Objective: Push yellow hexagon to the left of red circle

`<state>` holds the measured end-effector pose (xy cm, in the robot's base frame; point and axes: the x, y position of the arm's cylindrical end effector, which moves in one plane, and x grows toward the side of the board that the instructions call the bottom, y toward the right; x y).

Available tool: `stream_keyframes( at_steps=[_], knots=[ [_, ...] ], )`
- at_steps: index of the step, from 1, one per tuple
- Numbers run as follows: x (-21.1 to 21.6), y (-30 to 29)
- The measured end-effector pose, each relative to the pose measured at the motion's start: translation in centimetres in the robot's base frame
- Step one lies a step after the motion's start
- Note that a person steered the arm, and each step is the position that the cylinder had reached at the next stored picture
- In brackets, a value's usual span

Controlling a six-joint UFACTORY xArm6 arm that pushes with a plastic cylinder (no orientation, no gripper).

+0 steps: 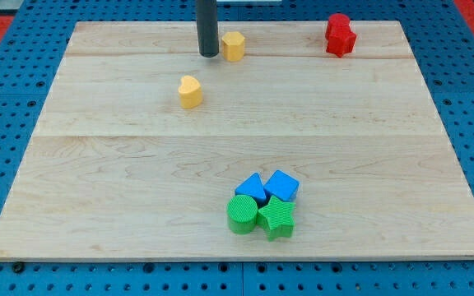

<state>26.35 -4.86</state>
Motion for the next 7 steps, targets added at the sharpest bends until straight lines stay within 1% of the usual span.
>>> stream_keyframes(
  at_steps=[1,2,3,4,5,6,7],
  knots=[
    [-1.2,4.5],
    [-1.6,8.9],
    [-1.6,9.2],
    [-0.8,8.0],
    [-0.7,8.5],
    [-0.9,10.4],
    [-0.8,10.5]
  ],
)
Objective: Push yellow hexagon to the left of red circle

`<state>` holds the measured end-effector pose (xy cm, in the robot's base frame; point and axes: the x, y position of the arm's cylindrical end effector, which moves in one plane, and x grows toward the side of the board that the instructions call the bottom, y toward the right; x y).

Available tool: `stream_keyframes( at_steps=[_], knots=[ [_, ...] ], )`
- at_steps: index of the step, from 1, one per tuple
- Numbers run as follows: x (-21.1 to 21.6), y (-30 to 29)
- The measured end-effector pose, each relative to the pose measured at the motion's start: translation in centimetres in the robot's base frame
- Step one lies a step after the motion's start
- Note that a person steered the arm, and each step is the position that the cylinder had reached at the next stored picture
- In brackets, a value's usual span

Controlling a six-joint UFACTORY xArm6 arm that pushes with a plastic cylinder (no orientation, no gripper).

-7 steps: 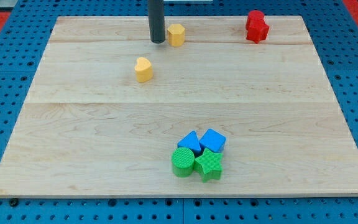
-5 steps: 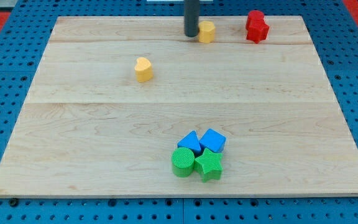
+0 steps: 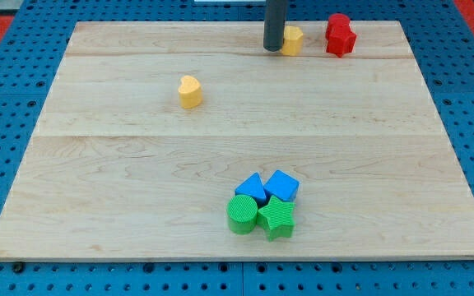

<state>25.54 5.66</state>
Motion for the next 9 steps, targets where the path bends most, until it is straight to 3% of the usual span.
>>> stream_keyframes(
  at_steps=[3,8,9],
  knots=[
    [-0.7,5.1],
    [-0.9,7.0],
    [2.1,5.2]
  ],
)
